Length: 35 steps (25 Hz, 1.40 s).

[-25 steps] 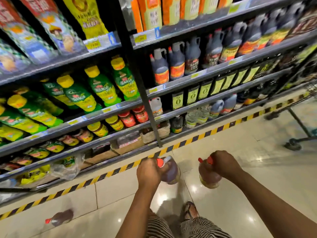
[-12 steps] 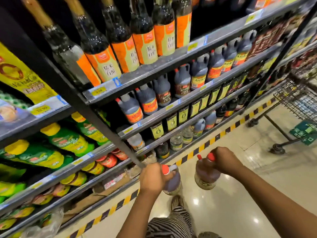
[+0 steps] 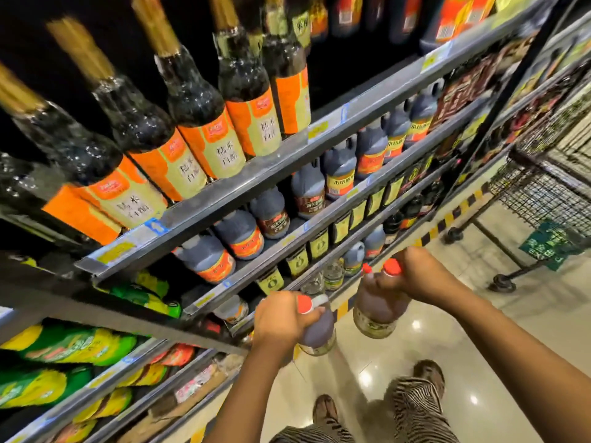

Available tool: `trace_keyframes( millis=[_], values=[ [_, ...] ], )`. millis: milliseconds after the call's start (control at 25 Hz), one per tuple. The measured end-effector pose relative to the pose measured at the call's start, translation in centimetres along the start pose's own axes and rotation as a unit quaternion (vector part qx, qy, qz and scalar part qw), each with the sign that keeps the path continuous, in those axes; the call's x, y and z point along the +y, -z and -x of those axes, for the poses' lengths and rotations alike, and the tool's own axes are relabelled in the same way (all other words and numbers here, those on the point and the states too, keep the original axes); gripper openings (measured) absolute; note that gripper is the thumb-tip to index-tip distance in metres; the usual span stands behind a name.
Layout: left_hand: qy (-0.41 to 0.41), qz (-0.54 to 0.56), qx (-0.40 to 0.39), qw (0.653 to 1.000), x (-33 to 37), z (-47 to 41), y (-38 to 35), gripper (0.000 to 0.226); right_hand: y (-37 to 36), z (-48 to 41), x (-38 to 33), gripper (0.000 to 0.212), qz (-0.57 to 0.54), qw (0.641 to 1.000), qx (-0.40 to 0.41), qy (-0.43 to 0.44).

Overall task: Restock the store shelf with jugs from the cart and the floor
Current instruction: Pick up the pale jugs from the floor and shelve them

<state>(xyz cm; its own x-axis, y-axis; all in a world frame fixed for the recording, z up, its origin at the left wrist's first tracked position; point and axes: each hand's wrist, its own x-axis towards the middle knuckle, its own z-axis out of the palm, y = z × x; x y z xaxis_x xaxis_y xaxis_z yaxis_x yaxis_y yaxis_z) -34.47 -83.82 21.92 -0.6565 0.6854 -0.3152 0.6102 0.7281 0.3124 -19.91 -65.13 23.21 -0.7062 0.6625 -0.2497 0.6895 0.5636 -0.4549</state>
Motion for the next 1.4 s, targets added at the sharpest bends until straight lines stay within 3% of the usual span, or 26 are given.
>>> trace_keyframes(
  millis=[200, 320, 720, 1160, 1400],
  values=[
    [-0.048, -0.018, 0.065, 0.997, 6.5, -3.1, 2.4, 0.054, 7.5, -3.8, 2.2, 0.052, -0.024, 0.997, -0.011, 0.069],
    [-0.02, 0.035, 0.129, 0.991, 11.5, -4.3, 3.4, 0.054, 13.5, -6.6, 5.0, 0.056, -0.024, 0.989, -0.009, 0.144],
    [-0.04, 0.2, 0.382, 0.901, 26.8, -6.0, 14.1, 0.065, 33.1, -14.3, 7.6, 0.054, -0.011, 0.929, 0.046, 0.368],
    [-0.096, 0.059, 0.537, 0.836, 29.0, -13.0, 21.5, 0.056, 39.1, -20.1, 4.4, 0.051, -0.042, 0.871, 0.152, 0.466],
    [-0.161, -0.013, 0.628, 0.762, 28.4, -17.3, 23.4, 0.048, 39.1, -23.3, 2.0, 0.042, -0.045, 0.826, 0.231, 0.512]
  ],
)
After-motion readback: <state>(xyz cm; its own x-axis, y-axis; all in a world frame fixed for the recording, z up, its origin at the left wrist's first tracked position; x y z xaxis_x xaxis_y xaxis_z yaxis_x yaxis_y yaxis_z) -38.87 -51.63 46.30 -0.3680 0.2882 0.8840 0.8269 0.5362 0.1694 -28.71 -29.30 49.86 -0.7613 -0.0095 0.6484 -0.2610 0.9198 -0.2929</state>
